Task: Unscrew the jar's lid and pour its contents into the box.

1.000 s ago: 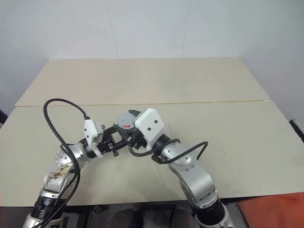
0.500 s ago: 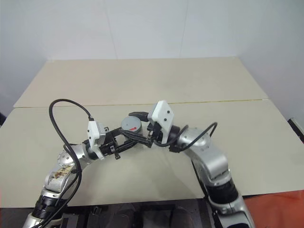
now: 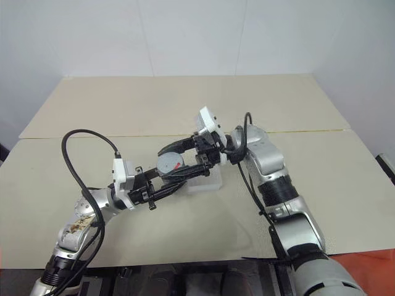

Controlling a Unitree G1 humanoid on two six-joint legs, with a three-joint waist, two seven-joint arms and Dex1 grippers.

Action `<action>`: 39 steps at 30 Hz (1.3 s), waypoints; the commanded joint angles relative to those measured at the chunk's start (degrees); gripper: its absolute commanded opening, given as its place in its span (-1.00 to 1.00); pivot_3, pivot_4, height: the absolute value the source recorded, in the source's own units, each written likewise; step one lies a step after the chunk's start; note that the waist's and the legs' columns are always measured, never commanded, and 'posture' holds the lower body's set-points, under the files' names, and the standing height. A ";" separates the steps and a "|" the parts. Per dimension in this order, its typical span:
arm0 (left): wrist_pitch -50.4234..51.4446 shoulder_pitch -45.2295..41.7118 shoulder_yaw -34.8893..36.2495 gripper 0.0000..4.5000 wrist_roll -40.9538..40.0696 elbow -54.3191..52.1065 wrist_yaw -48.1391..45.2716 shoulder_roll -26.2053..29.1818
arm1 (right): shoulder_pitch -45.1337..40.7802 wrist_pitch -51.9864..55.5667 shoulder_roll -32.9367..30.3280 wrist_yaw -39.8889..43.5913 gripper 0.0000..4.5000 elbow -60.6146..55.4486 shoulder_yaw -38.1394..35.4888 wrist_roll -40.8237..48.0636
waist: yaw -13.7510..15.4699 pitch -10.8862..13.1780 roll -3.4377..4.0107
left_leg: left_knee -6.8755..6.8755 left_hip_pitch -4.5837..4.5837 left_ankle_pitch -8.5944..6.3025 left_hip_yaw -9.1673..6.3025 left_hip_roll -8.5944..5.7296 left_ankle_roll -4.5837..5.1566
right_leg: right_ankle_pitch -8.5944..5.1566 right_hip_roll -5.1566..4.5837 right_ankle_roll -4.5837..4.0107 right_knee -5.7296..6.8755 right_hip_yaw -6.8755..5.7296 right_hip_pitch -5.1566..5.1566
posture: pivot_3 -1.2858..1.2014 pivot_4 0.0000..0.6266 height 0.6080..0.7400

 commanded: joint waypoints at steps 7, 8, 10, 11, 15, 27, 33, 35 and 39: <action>-1.53 0.08 0.44 -0.13 0.92 -1.10 0.18 0.07 | -1.36 -3.33 0.78 1.44 0.40 2.42 -1.44 0.92 | -0.04 0.00 0.00 | 0.00 0.00 0.03 0.00 0.01 -0.05 | 0.00 -0.02 0.00 0.03 -0.01 -0.02 | 0.03 -0.52 1.00; -1.62 0.02 0.51 -0.13 0.96 -0.98 0.37 -0.07 | -0.97 -4.78 0.45 0.82 0.56 1.56 -1.68 0.09 | -0.04 0.00 0.00 | 0.00 0.00 0.03 0.01 0.01 -0.06 | 0.00 -0.02 -0.01 0.04 -0.01 -0.02 | 0.03 -0.52 1.00; -1.69 -0.12 0.66 -0.13 0.96 -0.72 0.41 -0.09 | -0.23 -4.21 -0.46 -0.42 0.81 -1.35 -3.44 1.29 | 0.02 0.00 0.00 | 0.00 0.00 0.03 0.01 0.01 -0.06 | 0.00 -0.02 -0.01 0.04 -0.01 -0.02 | 0.03 -0.52 1.00; -1.58 -0.06 0.79 -0.13 0.88 -0.78 0.50 -0.07 | 0.05 -2.66 -1.01 -0.70 0.96 -3.14 -4.70 2.87 | 0.11 0.00 0.00 | 0.00 0.00 0.03 0.00 0.01 -0.06 | 0.00 -0.02 -0.01 0.04 -0.01 -0.02 | 0.03 -0.52 1.00; -1.51 0.82 1.21 -0.13 0.78 -0.98 0.44 0.28 | 4.02 -0.73 -4.50 -5.26 0.98 -13.86 -9.94 5.99 | 0.32 0.00 0.00 | 0.00 -0.07 0.03 -0.02 0.00 -0.06 | 0.00 -0.06 0.00 0.02 -0.04 -0.06 | 0.03 -0.52 1.00; -1.11 0.87 1.43 -0.13 0.94 -1.45 1.45 0.23 | 21.67 14.81 -0.36 -47.41 0.98 -51.75 -8.26 -0.16 | 0.04 0.00 0.01 | -0.02 0.01 0.05 0.04 0.07 -0.12 | 0.02 -0.07 -0.04 0.16 0.02 -0.11 | 0.03 -0.52 1.00; -0.86 0.94 1.34 -0.13 0.72 -1.59 1.49 0.50 | 27.48 18.67 3.31 -60.04 0.98 -58.97 -0.33 -7.87 | 0.27 0.00 0.01 | 0.00 -0.01 0.05 0.06 -0.03 -0.12 | 0.02 -0.08 -0.03 0.08 0.02 -0.07 | 0.03 -0.52 1.00; -0.77 0.62 1.27 -0.13 0.54 -1.42 1.15 0.59 | 27.96 18.68 3.04 -60.89 0.98 -58.70 1.03 -9.02 | 0.17 0.00 0.00 | 0.00 0.00 0.06 0.06 -0.04 -0.12 | 0.02 -0.08 -0.03 0.08 0.02 -0.06 | 0.03 -0.52 1.00; -0.68 0.20 1.28 -0.13 0.47 -1.22 0.81 0.69 | 27.81 18.41 2.10 -61.25 0.98 -57.35 2.29 -10.23 | 0.03 0.00 0.00 | 0.00 0.01 0.06 0.06 -0.03 -0.11 | 0.02 -0.05 -0.03 0.04 0.02 -0.06 | 0.03 -0.52 1.00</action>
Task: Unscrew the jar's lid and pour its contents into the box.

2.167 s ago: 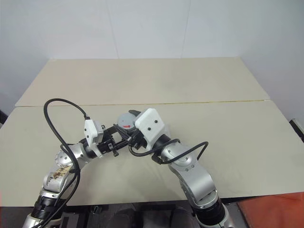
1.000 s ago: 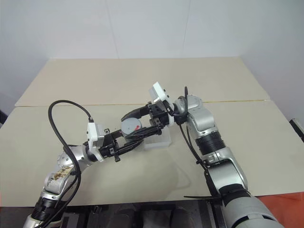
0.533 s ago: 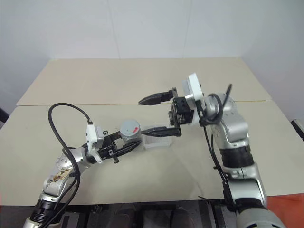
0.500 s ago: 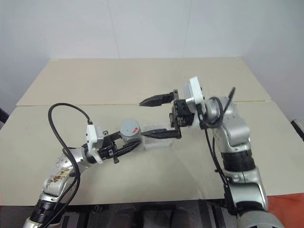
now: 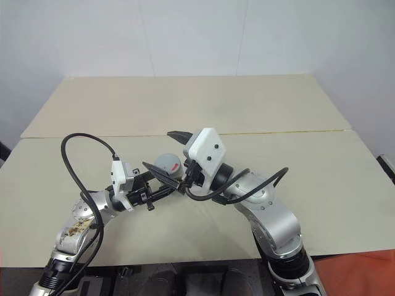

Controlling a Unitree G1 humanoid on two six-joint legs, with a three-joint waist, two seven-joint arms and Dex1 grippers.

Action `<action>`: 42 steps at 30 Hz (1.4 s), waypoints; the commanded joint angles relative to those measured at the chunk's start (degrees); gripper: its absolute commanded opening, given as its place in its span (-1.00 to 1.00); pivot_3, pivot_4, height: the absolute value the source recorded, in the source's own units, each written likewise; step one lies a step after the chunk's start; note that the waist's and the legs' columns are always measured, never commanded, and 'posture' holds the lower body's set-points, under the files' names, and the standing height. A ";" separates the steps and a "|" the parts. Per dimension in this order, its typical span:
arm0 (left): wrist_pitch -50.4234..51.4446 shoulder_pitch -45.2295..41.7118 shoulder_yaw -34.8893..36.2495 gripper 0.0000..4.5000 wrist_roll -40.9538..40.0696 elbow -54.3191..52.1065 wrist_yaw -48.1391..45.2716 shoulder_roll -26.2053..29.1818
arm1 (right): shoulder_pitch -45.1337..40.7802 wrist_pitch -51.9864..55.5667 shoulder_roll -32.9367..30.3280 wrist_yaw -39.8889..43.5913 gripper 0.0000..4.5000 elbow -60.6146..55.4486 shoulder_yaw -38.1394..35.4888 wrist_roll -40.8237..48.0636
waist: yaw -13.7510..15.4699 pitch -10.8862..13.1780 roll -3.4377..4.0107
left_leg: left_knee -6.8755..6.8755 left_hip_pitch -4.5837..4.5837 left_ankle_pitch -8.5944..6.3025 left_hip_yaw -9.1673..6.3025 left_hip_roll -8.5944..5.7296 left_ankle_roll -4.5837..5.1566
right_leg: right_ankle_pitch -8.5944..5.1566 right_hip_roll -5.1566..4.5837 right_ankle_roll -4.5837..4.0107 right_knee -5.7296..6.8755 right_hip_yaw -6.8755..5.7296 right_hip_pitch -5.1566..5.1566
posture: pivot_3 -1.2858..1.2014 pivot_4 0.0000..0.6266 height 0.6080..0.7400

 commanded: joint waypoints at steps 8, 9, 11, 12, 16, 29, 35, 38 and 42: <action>-0.59 -1.45 1.02 -0.13 -0.39 -1.44 -0.54 0.80 | -0.59 -0.79 -0.27 0.02 0.98 0.72 0.43 -0.81 | -0.01 0.00 0.00 | 0.00 0.00 0.00 -0.01 0.01 0.02 | 0.00 0.01 0.00 -0.02 0.00 0.01 | 0.03 -0.52 1.00; -0.62 -1.42 1.04 -0.13 -0.40 -1.42 -0.49 0.76 | -0.58 -0.71 -0.25 -0.02 0.98 0.79 0.41 -0.79 | -0.01 0.00 0.00 | 0.00 0.00 -0.01 -0.01 0.00 0.02 | 0.00 0.01 0.00 -0.02 0.00 0.01 | 0.03 -0.52 1.00; -0.72 -1.35 1.07 -0.13 -0.37 -1.38 -0.37 0.68 | -0.40 -0.42 -0.24 -0.17 0.98 0.73 0.27 -0.69 | 0.00 0.00 0.00 | 0.00 -0.01 -0.01 -0.01 0.01 0.02 | 0.00 0.01 0.00 -0.02 0.00 0.00 | 0.03 -0.52 1.00; -0.77 -1.33 1.08 -0.13 -0.35 -1.35 -0.32 0.63 | -0.25 -0.33 -0.32 -0.22 0.98 0.69 0.08 -0.66 | 0.00 0.00 0.00 | 0.00 -0.01 -0.01 -0.01 0.01 0.02 | 0.00 0.01 0.00 -0.02 0.00 0.01 | 0.03 -0.52 1.00; -0.97 -1.15 1.21 -0.13 -0.39 -1.23 -0.31 0.58 | 0.22 0.09 -0.89 -0.19 0.98 0.42 -1.31 0.00 | 0.00 0.00 0.00 | 0.00 -0.01 -0.01 -0.02 0.01 0.03 | 0.00 0.01 0.00 -0.02 0.00 0.01 | 0.03 -0.52 1.00; -1.82 -2.26 2.94 -0.13 -0.69 1.80 -1.73 0.92 | 3.91 0.48 -3.91 0.15 0.98 -1.91 -4.53 3.62 | 0.01 0.00 0.00 | 0.00 -0.01 -0.02 -0.02 0.01 0.05 | 0.00 0.01 0.00 -0.04 -0.01 0.02 | 0.03 -0.52 1.00; -1.97 -2.42 3.32 -0.13 -0.45 2.07 -2.00 0.77 | 5.71 -0.19 -6.06 0.31 0.98 -1.68 -6.29 3.82 | 0.07 0.00 0.00 | 0.00 -0.01 -0.02 -0.03 0.01 0.05 | 0.00 0.01 0.00 -0.05 -0.01 0.02 | 0.03 -0.52 1.00; -2.03 -2.44 3.25 -0.13 -0.28 2.14 -2.00 0.75 | 5.84 -0.38 -6.75 1.08 0.98 -1.76 -7.51 4.98 | 0.05 0.00 0.00 | 0.00 -0.01 -0.03 -0.03 0.01 0.05 | 0.00 0.01 0.00 -0.05 -0.01 0.02 | 0.03 -0.52 1.00; -2.29 -2.41 2.86 -0.13 0.02 2.41 -2.05 0.58 | 4.68 -0.05 -5.74 3.54 0.98 -3.39 -8.84 10.88 | 0.04 0.00 -0.01 | 0.00 -0.01 -0.03 -0.03 0.02 0.06 | 0.00 0.01 0.00 -0.07 -0.01 0.02 | 0.03 -0.52 1.00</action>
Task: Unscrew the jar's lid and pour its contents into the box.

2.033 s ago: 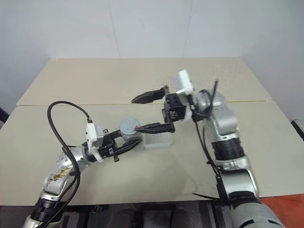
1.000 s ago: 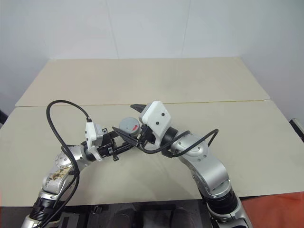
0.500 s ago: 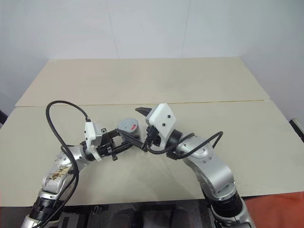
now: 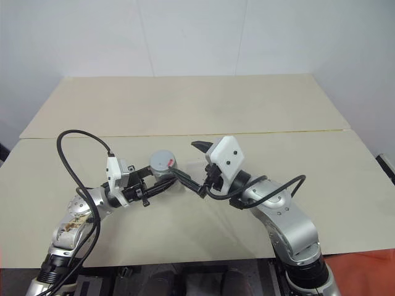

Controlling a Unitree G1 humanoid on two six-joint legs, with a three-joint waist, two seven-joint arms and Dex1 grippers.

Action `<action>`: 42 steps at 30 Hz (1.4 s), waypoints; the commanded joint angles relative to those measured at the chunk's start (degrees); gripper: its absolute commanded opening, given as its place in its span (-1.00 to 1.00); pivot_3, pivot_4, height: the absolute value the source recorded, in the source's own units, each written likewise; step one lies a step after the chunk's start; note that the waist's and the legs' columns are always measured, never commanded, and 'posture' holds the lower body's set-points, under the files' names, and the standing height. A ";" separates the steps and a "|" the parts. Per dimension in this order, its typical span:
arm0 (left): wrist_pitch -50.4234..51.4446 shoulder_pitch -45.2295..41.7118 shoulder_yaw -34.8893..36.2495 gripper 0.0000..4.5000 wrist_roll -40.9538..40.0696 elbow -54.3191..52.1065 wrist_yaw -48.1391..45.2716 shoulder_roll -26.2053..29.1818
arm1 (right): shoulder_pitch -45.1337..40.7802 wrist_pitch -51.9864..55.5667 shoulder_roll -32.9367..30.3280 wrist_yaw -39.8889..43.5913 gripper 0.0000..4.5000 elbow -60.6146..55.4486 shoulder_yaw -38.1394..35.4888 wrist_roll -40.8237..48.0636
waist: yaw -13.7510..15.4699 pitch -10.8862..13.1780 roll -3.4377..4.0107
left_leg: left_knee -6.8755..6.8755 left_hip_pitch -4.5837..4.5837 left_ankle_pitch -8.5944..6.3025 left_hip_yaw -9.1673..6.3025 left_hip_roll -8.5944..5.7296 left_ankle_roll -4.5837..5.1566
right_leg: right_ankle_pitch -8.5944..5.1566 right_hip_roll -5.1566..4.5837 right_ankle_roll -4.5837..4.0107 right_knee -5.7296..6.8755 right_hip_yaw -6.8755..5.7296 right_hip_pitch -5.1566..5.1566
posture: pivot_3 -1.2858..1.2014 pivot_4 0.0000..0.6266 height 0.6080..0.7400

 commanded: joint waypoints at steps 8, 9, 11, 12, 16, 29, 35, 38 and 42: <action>-1.38 -0.76 -0.98 -0.13 0.23 -2.23 -0.16 -0.64 | -7.41 -3.64 4.93 0.33 0.98 3.49 7.26 -2.00 | -0.11 0.00 0.00 | 0.00 0.01 0.00 -0.01 0.00 0.01 | 0.00 0.00 0.00 0.03 0.01 0.00 | 0.03 -0.52 1.00; -1.28 -0.73 -1.03 -0.13 0.19 -2.45 -0.12 -0.63 | -8.27 -4.30 5.60 -0.28 0.98 5.22 8.03 -3.59 | -0.15 0.00 0.00 | 0.00 0.02 0.00 0.01 -0.01 0.00 | 0.00 0.00 0.00 0.04 0.01 0.00 | 0.03 -0.52 1.00; -1.18 -0.66 -1.02 -0.13 0.13 -2.70 -0.09 -0.58 | -9.15 -5.15 6.51 -0.96 0.98 7.40 8.72 -5.51 | -0.09 0.00 0.00 | 0.00 0.02 0.01 0.01 -0.02 0.00 | 0.00 0.00 0.00 0.06 0.01 0.00 | 0.03 -0.52 1.00; -1.15 -0.66 -1.01 -0.13 0.08 -2.73 -0.09 -0.55 | -9.36 -5.57 6.82 -0.99 0.98 8.03 8.82 -6.06 | 0.03 0.00 0.00 | 0.00 0.00 0.01 0.01 -0.02 0.00 | 0.00 0.00 0.00 0.06 0.01 -0.02 | 0.03 -0.52 1.00; -1.04 -0.55 -1.02 -0.13 -0.03 -3.05 0.08 -0.50 | -9.67 -6.36 7.64 -0.98 0.98 9.23 8.59 -7.21 | 0.02 0.00 0.00 | 0.00 -0.06 0.01 0.00 -0.02 0.00 | 0.00 0.00 0.00 0.01 -0.03 -0.03 | 0.03 -0.52 1.00; -1.61 -0.77 -0.14 -0.13 -0.23 -1.44 -0.22 -0.01 | -5.33 -4.07 5.37 -0.20 0.98 5.11 4.96 -5.62 | -0.05 0.00 0.00 | 0.00 -0.03 0.02 0.00 -0.01 -0.01 | 0.00 0.00 0.00 0.03 -0.03 -0.01 | 0.03 -0.52 1.00; -1.87 -1.23 -0.13 -0.13 -0.02 -0.70 -0.48 -0.06 | -3.93 -2.94 3.95 -0.38 0.98 3.73 3.08 -4.09 | -0.06 0.00 0.00 | 0.00 -0.01 0.01 0.00 -0.01 -0.01 | 0.00 0.00 0.00 0.04 -0.02 -0.01 | 0.03 -0.52 1.00; -1.99 -1.28 -0.16 -0.13 0.04 -0.49 -0.65 -0.05 | -3.03 -2.94 2.74 0.14 0.98 2.76 2.72 -3.48 | -0.05 0.00 0.00 | 0.00 -0.01 0.01 -0.01 -0.01 -0.01 | 0.00 0.00 0.00 0.03 -0.02 0.00 | 0.03 -0.52 1.00; -2.19 -1.30 -0.07 -0.13 0.08 -0.13 -0.88 0.00 | -2.30 -2.83 1.86 0.09 0.98 1.84 2.33 -2.51 | -0.03 0.00 0.00 | 0.00 -0.01 0.01 0.00 -0.01 -0.01 | 0.00 0.00 0.00 0.03 -0.02 0.00 | 0.03 -0.52 1.00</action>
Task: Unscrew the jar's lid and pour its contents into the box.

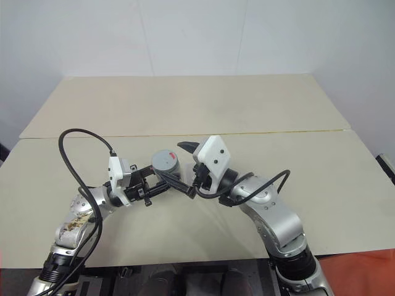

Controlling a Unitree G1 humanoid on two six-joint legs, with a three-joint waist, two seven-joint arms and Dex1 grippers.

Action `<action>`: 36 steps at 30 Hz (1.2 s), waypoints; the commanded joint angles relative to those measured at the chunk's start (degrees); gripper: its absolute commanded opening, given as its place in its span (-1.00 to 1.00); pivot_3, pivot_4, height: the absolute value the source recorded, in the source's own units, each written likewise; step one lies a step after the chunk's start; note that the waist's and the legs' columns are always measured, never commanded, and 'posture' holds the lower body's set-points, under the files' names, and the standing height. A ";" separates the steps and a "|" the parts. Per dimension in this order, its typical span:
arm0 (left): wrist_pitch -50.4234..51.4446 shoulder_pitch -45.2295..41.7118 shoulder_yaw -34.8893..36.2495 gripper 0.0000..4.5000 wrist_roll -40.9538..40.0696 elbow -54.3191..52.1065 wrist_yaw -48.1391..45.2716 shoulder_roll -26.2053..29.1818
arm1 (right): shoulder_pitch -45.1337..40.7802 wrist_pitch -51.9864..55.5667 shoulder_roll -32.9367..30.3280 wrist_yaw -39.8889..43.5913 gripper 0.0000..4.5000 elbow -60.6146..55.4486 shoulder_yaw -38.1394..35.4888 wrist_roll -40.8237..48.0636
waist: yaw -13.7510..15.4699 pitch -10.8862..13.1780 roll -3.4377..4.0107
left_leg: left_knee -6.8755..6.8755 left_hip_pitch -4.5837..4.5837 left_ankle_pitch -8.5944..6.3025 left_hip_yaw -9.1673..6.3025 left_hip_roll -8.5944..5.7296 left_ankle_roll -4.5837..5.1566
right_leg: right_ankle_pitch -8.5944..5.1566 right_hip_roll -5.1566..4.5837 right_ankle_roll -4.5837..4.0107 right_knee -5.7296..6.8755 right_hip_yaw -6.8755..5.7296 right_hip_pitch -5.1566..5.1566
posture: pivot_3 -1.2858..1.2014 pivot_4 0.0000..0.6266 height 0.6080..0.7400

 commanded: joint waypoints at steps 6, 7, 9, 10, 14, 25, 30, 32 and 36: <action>-1.90 -0.59 0.82 -0.13 0.14 -0.67 -0.96 0.36 | 0.49 0.35 -1.76 -0.59 0.98 -3.05 -4.04 1.64 | 0.00 0.00 0.00 | 0.00 0.00 0.00 -0.01 0.00 0.00 | 0.00 0.00 0.00 0.00 0.00 0.00 | 0.03 -0.52 1.00; -1.93 -0.58 0.82 -0.13 0.17 -0.64 -0.97 0.38 | 0.62 0.36 -2.10 -0.59 0.98 -3.11 -4.29 1.75 | 0.00 0.00 0.00 | 0.00 0.00 0.00 0.00 0.00 0.00 | 0.00 0.00 0.00 -0.01 0.00 0.00 | 0.03 -0.52 1.00; -1.92 -0.57 0.83 -0.13 0.14 -0.64 -1.01 0.39 | 0.90 0.42 -2.65 -0.54 0.98 -3.19 -4.84 2.15 | 0.06 0.00 0.00 | 0.00 0.00 0.00 -0.01 0.00 0.00 | 0.00 0.00 0.00 0.00 0.00 0.00 | 0.03 -0.52 1.00; -1.93 -0.57 0.85 -0.13 0.15 -0.61 -1.05 0.38 | 1.05 0.46 -2.93 -0.52 0.98 -3.25 -5.05 2.24 | 0.06 0.00 0.00 | 0.00 0.00 0.00 -0.01 0.00 0.01 | 0.00 0.00 0.00 0.00 0.00 0.01 | 0.03 -0.52 1.00; -2.04 -0.61 0.90 -0.13 0.22 -0.37 -1.31 0.32 | 1.88 0.41 -3.98 -0.44 0.98 -3.27 -5.91 2.38 | 0.04 0.00 0.00 | 0.00 0.00 -0.01 0.00 0.01 0.01 | 0.00 0.00 0.00 -0.01 0.00 0.01 | 0.03 -0.52 1.00; -2.02 -0.44 0.74 -0.13 0.42 -0.60 -1.27 0.09 | 1.14 0.81 -4.12 2.03 0.98 -7.15 -5.33 8.31 | 0.03 0.00 0.00 | 0.00 0.00 -0.01 -0.02 0.01 0.02 | 0.00 0.00 0.00 -0.01 0.01 0.02 | 0.03 -0.52 1.00; -1.88 -0.10 0.35 -0.13 0.31 -1.43 -1.29 -0.03 | -2.58 -1.51 -0.38 0.68 0.98 -2.30 1.30 2.34 | -0.17 0.00 0.00 | 0.00 0.03 -0.01 0.00 0.01 0.02 | 0.00 0.00 0.00 0.00 0.04 0.00 | 0.03 -0.52 1.00; -1.82 -0.07 0.22 -0.13 0.32 -1.66 -1.21 -0.08 | -4.35 -2.02 1.28 -0.14 0.98 -0.03 2.41 0.45 | -0.12 0.00 0.00 | 0.00 0.05 0.00 0.00 0.01 0.01 | 0.00 0.00 0.00 0.02 0.04 0.00 | 0.03 -0.52 1.00; -1.48 -0.04 0.20 -0.13 0.22 -2.37 -0.89 -0.06 | -6.44 -3.47 2.79 -0.18 0.98 2.88 2.62 -1.71 | 0.34 0.00 0.00 | 0.01 0.00 0.00 -0.01 -0.02 0.01 | 0.00 0.00 0.00 0.01 0.01 0.01 | 0.03 -0.52 1.00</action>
